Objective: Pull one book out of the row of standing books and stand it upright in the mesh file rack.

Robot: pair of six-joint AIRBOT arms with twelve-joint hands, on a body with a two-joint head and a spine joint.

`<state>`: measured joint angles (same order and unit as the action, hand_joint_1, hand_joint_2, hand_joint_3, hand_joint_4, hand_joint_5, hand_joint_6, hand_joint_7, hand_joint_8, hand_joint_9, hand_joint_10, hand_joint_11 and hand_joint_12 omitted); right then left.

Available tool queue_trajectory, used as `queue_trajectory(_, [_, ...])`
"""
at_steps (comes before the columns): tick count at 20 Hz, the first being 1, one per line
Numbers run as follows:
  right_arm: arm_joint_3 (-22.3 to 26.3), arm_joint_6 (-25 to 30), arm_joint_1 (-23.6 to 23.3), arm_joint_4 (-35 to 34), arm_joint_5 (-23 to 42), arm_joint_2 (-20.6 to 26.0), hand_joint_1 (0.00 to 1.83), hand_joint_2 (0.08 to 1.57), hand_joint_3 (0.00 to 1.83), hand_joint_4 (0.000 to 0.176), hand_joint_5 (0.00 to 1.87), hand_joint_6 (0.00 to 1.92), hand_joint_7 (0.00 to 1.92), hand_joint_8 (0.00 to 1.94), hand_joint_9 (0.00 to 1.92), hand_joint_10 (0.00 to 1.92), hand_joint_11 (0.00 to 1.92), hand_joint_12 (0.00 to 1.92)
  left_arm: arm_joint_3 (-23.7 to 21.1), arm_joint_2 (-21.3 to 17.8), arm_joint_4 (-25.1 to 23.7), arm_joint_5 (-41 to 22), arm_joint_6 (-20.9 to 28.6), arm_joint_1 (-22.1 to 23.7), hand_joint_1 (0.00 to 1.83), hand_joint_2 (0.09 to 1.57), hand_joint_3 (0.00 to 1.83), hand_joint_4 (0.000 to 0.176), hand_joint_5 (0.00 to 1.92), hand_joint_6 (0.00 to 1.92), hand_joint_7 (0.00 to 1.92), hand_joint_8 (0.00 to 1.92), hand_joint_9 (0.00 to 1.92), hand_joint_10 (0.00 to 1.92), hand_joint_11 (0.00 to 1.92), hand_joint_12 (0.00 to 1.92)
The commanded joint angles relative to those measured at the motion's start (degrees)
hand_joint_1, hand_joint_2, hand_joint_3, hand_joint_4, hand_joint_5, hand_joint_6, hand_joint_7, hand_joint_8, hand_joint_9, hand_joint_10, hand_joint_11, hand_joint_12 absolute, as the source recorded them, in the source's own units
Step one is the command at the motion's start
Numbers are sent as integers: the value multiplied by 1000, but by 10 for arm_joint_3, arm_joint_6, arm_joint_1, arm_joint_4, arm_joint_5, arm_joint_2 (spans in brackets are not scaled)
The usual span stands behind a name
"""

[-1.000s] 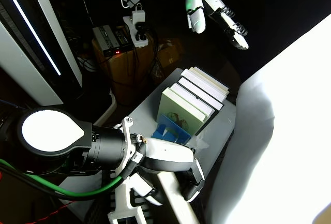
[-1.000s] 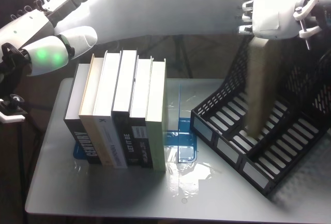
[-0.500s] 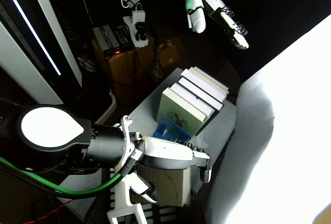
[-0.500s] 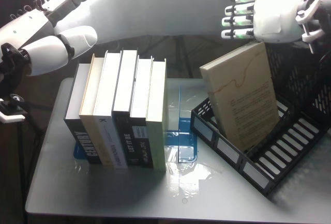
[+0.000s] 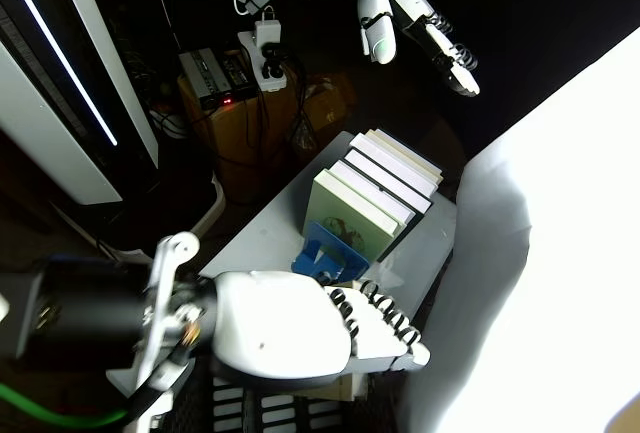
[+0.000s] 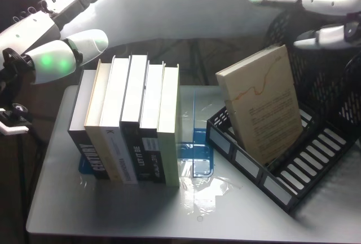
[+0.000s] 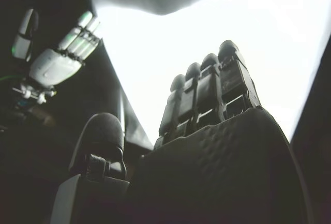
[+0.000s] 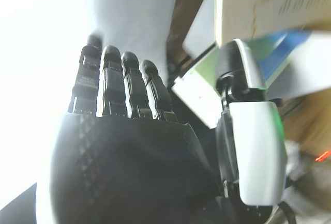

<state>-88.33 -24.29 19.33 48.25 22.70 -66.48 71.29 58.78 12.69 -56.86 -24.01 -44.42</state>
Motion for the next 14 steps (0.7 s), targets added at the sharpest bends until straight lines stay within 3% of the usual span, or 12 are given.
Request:
queue_trajectory(1, [11,-3,5,-70,86,15,399,1326,0,83,0,0,0,0,99,41,0,1293,0,-2,0,-64,2,11,56,1469,0,1,0,0,0,0,0,0,0,0])
queue_trajectory(2, [23,-3,18,-109,109,26,445,1327,0,69,0,0,0,0,57,22,0,617,1,-1,-6,-61,2,14,58,1467,0,0,0,0,0,0,0,0,0,0])
queue_trajectory(3, [31,-3,28,-132,128,34,434,1346,5,48,0,0,0,0,19,12,0,123,2,0,-13,-58,2,17,54,1458,0,0,0,0,0,0,0,0,0,0])
queue_trajectory(5, [54,-3,58,-188,176,58,376,1286,0,15,0,0,0,0,0,0,0,4,5,6,-33,-44,2,29,64,1446,0,25,0,0,0,0,0,0,0,0])
queue_trajectory(6, [68,-3,70,-207,194,70,376,1286,0,15,0,0,0,0,0,0,0,4,7,9,-46,-37,2,36,64,1446,0,25,0,0,0,0,0,0,0,0])
queue_trajectory(7, [82,-3,80,-225,211,81,333,1241,19,0,0,0,23,3,101,39,0,611,7,11,-58,-32,2,42,57,1435,0,3,0,0,0,0,0,0,0,0])
queue_trajectory(8, [96,-3,90,-239,229,91,463,1268,17,0,0,0,18,1,84,34,0,407,7,13,-71,-26,2,48,82,1407,0,28,0,0,0,0,0,0,0,0])
queue_trajectory(9, [108,-3,97,-248,241,98,470,1269,10,0,0,0,3,0,58,23,0,81,8,16,-84,-19,2,54,66,1388,0,50,0,0,0,0,0,0,0,0])
queue_trajectory(10, [118,-3,104,-256,252,105,423,1272,9,0,0,0,0,0,11,5,0,15,9,20,-97,-12,2,60,26,1389,0,61,0,0,0,0,0,0,0,0])
queue_trajectory(13, [136,-3,123,-267,278,112,361,1274,9,0,0,0,0,0,0,0,0,0,9,27,-134,3,2,70,38,1397,0,55,0,0,0,0,0,0,0,0])
queue_trajectory(14, [141,-3,126,-268,282,114,302,1305,20,0,0,0,0,0,8,3,0,0,9,29,-144,7,2,73,54,1352,0,80,0,0,0,0,0,0,0,0])
